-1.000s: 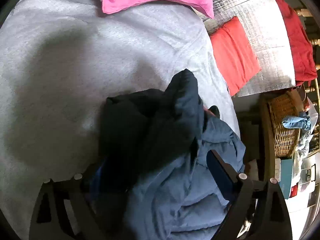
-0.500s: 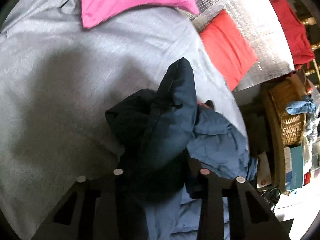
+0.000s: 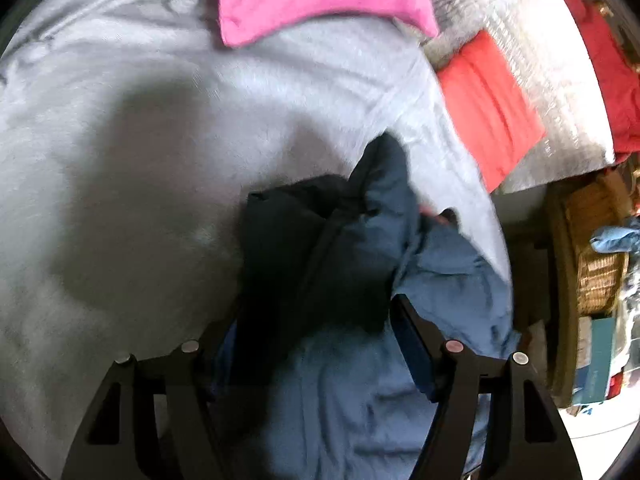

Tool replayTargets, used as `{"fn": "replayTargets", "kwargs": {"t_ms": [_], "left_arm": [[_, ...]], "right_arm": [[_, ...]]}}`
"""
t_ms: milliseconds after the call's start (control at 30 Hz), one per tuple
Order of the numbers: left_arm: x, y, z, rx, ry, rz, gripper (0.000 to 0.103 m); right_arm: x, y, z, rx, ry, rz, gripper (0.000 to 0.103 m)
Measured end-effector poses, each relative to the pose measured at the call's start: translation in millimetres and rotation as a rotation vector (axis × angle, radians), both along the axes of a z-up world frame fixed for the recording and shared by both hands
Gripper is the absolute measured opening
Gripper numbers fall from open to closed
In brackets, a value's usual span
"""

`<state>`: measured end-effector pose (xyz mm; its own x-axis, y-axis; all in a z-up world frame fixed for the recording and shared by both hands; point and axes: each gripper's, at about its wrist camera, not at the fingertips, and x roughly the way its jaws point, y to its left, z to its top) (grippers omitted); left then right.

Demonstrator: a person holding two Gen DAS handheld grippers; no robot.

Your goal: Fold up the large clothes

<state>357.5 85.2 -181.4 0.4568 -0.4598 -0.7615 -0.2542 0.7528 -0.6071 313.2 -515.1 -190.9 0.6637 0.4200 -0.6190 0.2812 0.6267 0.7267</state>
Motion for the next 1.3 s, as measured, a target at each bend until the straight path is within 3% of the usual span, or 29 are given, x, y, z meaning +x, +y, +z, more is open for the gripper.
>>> {"fn": "replayTargets", "kwargs": {"t_ms": [167,333,500,633,767,867,933,1000,1100,1167,1300], "left_arm": [[-41.9,16.6,20.6,0.006,-0.062,0.011,0.078],[-91.6,32.4,8.5,0.008,-0.034,-0.021,0.081],[-118.8,32.8,-21.5,-0.012,0.026,-0.013,0.081],[-120.4,27.0,-22.6,-0.010,0.000,-0.025,0.089],[-113.2,13.0,-22.2,0.039,-0.029,-0.073,0.090],[-104.7,0.7,-23.4,0.047,-0.059,-0.115,0.090],[-96.3,-5.3,-30.8,0.058,-0.042,-0.135,0.084],[-96.2,-5.7,-29.4,0.068,-0.052,-0.123,0.073],[-100.0,-6.1,-25.8,0.038,-0.066,-0.126,0.050],[-104.8,-10.0,-20.7,0.061,-0.084,-0.134,0.041],[-116.9,-13.2,-9.9,0.064,-0.103,-0.134,0.030]], "right_arm": [[-47.8,-17.2,2.1,0.008,0.009,0.006,0.082],[-78.7,-10.2,-8.3,0.036,0.035,0.042,0.082],[-78.2,6.8,-21.5,0.004,0.053,0.075,0.084],[-69.4,25.4,-31.8,0.009,0.076,0.098,0.085],[-62.1,54.5,-19.2,-0.103,0.027,0.148,0.085],[-54.6,67.5,-19.3,-0.218,0.037,0.156,0.075],[-52.5,64.4,-23.7,-0.200,0.039,0.132,0.067],[-53.8,60.9,-23.2,-0.182,0.028,0.115,0.060],[-61.9,66.9,-14.2,-0.242,-0.002,0.116,0.050],[-69.7,73.7,-5.8,-0.272,-0.027,0.111,0.045],[-86.6,80.0,3.0,-0.241,-0.059,0.110,0.041]]}}
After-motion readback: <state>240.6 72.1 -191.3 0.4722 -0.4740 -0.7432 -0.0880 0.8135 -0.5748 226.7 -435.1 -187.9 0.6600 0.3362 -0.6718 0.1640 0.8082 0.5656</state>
